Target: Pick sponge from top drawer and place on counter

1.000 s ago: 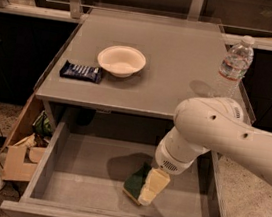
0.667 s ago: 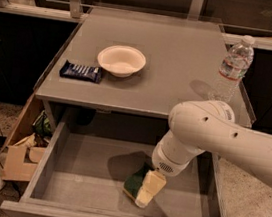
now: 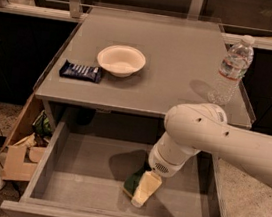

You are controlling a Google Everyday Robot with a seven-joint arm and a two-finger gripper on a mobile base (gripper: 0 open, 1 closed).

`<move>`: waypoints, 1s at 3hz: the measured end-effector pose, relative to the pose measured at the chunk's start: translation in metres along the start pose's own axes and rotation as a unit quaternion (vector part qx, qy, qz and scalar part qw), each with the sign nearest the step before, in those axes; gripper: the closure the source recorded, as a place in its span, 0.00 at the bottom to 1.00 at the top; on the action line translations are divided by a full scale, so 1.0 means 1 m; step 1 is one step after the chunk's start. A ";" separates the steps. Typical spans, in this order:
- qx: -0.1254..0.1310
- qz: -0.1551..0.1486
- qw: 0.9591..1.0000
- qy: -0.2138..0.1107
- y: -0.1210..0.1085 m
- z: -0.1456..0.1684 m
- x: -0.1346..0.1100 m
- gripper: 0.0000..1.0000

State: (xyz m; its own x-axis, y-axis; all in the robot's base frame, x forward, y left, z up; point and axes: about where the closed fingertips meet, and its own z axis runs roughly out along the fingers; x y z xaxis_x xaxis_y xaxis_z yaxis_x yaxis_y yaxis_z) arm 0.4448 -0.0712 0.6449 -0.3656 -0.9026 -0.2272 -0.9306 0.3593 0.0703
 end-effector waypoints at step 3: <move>-0.019 0.047 0.999 0.006 -0.010 0.036 0.000 0.00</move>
Offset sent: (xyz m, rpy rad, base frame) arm 0.0079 0.0020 -0.0252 -0.0009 0.0322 -0.0559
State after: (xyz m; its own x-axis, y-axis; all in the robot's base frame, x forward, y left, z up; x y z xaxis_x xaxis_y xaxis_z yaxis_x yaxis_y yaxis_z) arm 0.4550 -0.0668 0.6090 -0.4518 -0.8678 -0.2069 -0.8919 0.4337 0.1283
